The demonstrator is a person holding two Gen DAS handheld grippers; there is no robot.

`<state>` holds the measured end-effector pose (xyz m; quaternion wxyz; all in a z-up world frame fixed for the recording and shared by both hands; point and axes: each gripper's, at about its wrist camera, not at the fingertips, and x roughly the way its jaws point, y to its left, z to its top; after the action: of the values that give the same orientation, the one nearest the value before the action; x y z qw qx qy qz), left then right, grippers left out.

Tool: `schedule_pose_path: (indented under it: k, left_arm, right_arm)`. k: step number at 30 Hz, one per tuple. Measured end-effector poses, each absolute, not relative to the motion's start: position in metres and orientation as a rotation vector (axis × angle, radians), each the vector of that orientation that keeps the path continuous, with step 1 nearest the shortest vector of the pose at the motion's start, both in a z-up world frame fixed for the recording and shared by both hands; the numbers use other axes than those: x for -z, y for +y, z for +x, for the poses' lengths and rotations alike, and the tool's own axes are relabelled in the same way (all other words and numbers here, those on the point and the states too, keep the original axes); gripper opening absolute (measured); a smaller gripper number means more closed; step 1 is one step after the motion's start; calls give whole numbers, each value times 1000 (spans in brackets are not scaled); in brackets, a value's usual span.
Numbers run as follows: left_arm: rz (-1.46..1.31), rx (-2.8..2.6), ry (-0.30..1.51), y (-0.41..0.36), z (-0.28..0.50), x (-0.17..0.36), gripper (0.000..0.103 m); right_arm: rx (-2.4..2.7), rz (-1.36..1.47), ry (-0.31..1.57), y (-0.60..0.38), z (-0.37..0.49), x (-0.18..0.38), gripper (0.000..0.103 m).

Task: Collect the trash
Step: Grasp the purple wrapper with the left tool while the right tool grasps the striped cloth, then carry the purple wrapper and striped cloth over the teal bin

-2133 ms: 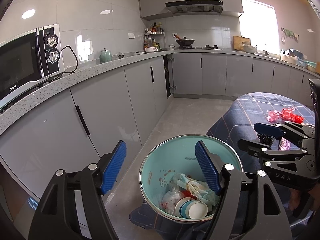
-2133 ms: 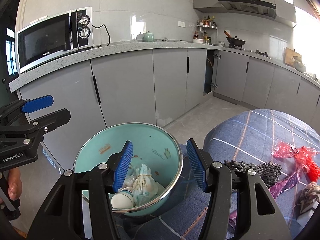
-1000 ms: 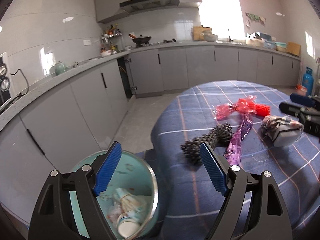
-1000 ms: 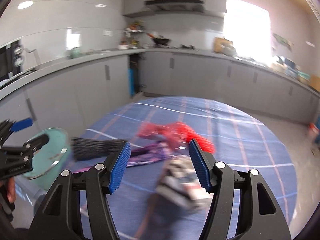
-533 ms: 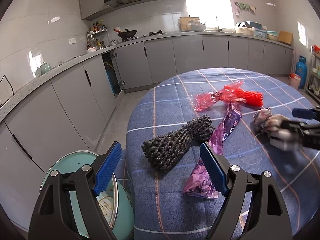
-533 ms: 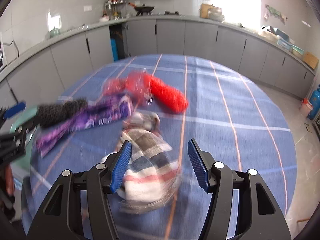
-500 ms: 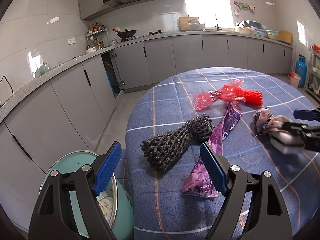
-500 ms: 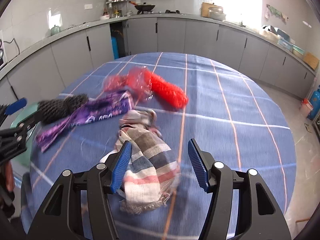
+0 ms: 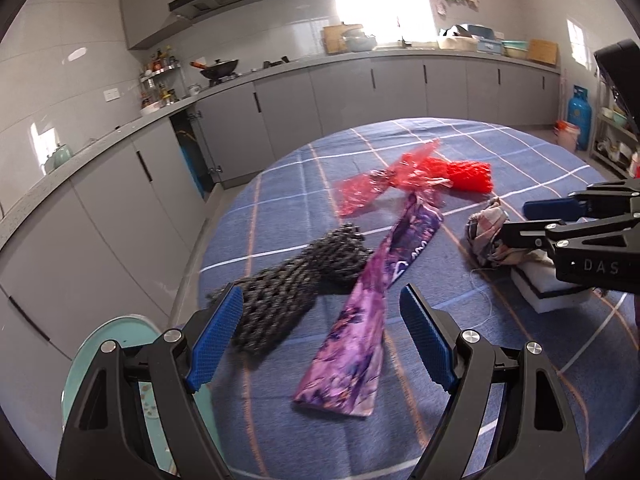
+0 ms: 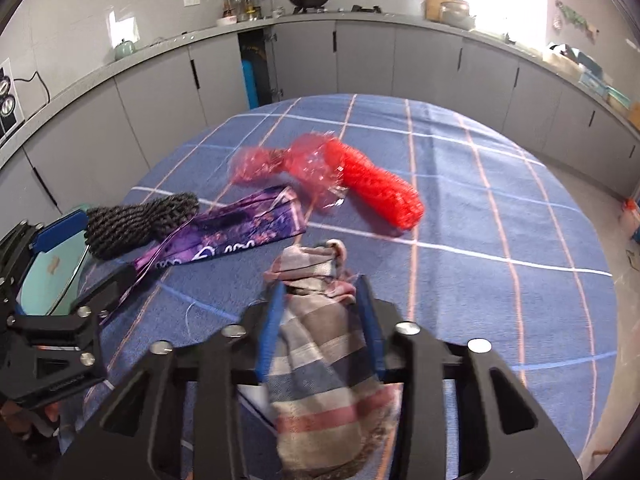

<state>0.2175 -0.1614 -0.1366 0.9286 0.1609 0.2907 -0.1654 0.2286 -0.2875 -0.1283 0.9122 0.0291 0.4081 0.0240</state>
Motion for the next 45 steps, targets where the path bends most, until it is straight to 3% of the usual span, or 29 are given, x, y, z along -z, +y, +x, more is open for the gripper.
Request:
schedule_pose_path:
  k: [3, 5, 7, 8, 9, 12, 27, 45]
  left_arm:
    - [324, 361, 625, -168, 226, 141, 77]
    - [324, 380, 655, -172, 231, 146, 70]
    - [332, 399, 682, -177, 234, 152, 50]
    - [339, 420, 702, -180, 235, 156, 45]
    - [341, 436, 716, -182, 235, 159, 28]
    - [353, 427, 715, -184, 235, 163, 19]
    - [263, 393, 522, -140, 184, 85, 16]
    - [255, 276, 513, -79, 167, 70, 16]
  right_arm:
    - [-58, 52, 840, -284, 227, 129, 16]
    - [-66, 47, 836, -280, 226, 130, 12]
    - [-71, 45, 833, -278, 226, 132, 10]
    - [-72, 53, 826, -279, 224, 131, 8]
    - [-73, 60, 817, -279, 223, 130, 7]
    - [-70, 78, 761, -282, 214, 121, 7]
    - [-77, 114, 539, -282, 182, 69, 6]
    - [-149, 91, 443, -249, 183, 37, 6]
